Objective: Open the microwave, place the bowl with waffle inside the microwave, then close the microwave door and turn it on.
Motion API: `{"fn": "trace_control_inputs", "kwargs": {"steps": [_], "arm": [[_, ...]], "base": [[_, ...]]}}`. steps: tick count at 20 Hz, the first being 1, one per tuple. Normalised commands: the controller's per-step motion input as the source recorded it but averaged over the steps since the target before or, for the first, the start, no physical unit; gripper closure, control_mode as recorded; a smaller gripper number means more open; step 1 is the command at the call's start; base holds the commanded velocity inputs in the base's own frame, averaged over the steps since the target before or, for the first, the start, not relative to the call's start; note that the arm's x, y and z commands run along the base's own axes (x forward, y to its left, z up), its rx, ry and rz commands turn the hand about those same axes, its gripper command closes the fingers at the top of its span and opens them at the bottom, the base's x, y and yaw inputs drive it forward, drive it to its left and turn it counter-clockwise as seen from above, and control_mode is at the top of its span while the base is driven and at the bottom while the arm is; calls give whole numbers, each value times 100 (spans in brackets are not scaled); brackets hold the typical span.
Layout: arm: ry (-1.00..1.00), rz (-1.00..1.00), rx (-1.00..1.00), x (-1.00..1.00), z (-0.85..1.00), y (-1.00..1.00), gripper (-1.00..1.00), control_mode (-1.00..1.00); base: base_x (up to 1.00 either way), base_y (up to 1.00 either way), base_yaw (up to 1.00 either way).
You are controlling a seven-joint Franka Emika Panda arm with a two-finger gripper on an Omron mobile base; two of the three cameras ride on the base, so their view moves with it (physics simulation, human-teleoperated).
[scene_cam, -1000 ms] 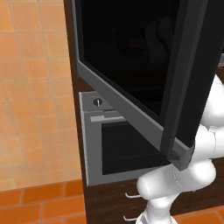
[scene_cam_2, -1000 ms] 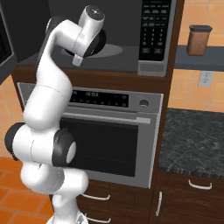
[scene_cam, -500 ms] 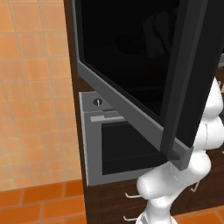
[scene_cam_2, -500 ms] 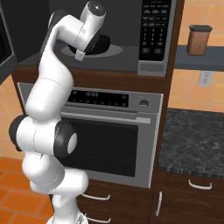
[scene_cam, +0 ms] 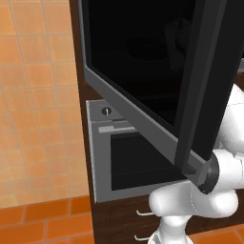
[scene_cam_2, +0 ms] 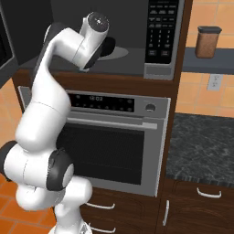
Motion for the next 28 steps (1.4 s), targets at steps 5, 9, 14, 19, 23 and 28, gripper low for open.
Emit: {"fn": "trace_control_inputs", "kwargs": {"steps": [5,9,14,19,23,28], "arm": [[-18,-1,0,-100,25,-1,-100,-100],[-3,-1,0,-97,29,0,-100,-100],[7,-11,-8,-74,24,-4,-100,-100],[2,-12,-13,-69,11,-22,-100,-100],[0,-8,-14,-74,0,-35,-100,-100],[3,-7,-17,-68,0,-38,-100,-100]], "base": [[0,0,0],[0,0,0],[0,0,0],[0,0,0],[0,0,0],[0,0,0]]}}
